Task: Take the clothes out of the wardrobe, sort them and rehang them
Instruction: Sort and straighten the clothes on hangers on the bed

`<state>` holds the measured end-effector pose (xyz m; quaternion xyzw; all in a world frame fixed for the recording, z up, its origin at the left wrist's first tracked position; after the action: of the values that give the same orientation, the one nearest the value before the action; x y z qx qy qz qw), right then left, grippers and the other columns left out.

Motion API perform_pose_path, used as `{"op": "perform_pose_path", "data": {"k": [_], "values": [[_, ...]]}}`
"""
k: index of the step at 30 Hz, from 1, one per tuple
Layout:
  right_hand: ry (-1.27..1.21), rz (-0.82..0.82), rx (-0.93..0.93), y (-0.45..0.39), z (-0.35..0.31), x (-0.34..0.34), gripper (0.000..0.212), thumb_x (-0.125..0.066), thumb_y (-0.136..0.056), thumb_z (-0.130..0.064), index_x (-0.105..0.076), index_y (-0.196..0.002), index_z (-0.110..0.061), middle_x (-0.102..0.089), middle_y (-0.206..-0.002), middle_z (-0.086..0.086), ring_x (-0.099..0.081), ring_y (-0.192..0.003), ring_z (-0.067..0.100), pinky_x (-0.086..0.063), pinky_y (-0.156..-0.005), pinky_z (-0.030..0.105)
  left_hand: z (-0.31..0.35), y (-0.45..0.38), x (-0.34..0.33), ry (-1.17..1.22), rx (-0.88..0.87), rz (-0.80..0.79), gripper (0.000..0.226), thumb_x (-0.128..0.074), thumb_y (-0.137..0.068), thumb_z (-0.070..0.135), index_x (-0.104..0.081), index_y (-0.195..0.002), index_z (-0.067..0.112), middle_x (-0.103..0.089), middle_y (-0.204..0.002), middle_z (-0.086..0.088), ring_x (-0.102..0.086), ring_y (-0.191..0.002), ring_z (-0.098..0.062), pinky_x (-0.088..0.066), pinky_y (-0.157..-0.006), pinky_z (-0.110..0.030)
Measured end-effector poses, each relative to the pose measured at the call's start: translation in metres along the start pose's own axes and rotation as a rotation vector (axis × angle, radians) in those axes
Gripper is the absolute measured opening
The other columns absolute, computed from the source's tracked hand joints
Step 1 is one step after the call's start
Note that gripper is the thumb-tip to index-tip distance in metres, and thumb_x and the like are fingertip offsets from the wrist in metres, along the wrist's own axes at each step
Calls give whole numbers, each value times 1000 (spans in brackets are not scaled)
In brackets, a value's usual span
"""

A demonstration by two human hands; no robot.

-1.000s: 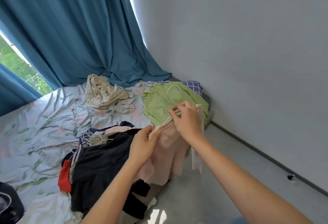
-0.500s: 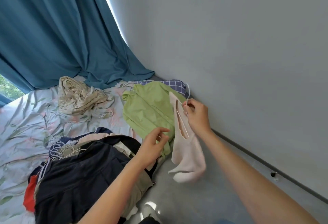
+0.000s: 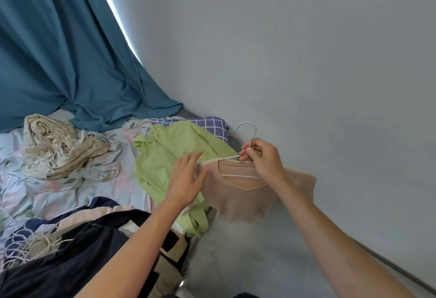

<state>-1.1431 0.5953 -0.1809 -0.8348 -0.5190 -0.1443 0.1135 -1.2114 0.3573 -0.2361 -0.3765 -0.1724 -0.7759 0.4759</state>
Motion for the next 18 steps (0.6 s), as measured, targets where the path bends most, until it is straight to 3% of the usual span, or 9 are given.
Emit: {"op": "perform_pose_path", "data": {"k": [2,4,7,10,14,18], "values": [[18,-31,-1,-20,0,-12,21,-50,-101,9,-66,-92,-1,-74,-83,15,-75,-71,22,-59,-73,25,-15,-18,-5,-48,23,-76,44,-48,-105,57,-60,-137,29,-64,-124,6,-54,-121,-19,-46,-103,-42],[47,-87,5,-39,-1,-30,19,-51,-102,7,-66,-93,-1,-74,-82,12,-76,-72,25,-61,-74,28,-30,-35,-9,-15,49,-128,31,-46,-106,57,-65,-109,33,-64,-100,9,-59,-96,-15,-49,-85,-42],[61,-161,16,-75,1,-57,25,-53,-102,4,-66,-89,-13,-75,-79,4,-76,-71,24,-61,-78,33,-50,-55,-14,73,79,-133,38,-48,-108,49,-51,-77,26,-54,-72,7,-50,-69,-10,-38,-65,-39],[64,-249,29,-117,10,-87,21,-54,-102,0,-66,-91,-13,-75,-79,2,-76,-72,21,-60,-79,34,-79,-71,-16,232,223,-72,43,-56,-106,44,-47,-72,20,-46,-62,8,-43,-60,-10,-33,-61,-37],[58,-373,20,-183,32,-135,26,-55,-103,-1,-66,-91,-20,-76,-83,1,-76,-74,19,-61,-79,32,-126,-101,-27,330,391,2,42,-60,-104,47,-48,-69,26,-43,-60,10,-42,-59,-7,-33,-61,-38],[71,-547,-28,-257,70,-193,23,-54,-105,-5,-67,-94,-20,-75,-88,1,-74,-78,17,-61,-85,43,-179,-142,-46,360,559,92,46,-58,-99,57,-49,-71,21,-42,-61,9,-43,-60,-8,-34,-61,-38]]}}
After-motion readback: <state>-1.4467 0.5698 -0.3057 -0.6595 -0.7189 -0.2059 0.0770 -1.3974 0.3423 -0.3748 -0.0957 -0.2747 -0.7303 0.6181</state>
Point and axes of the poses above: each hand's wrist, its own y-axis away from the middle knuckle, its own x-axis out of the back of the hand, z = x × y, the point moved 6 cm from there along -y, towards the middle knuckle
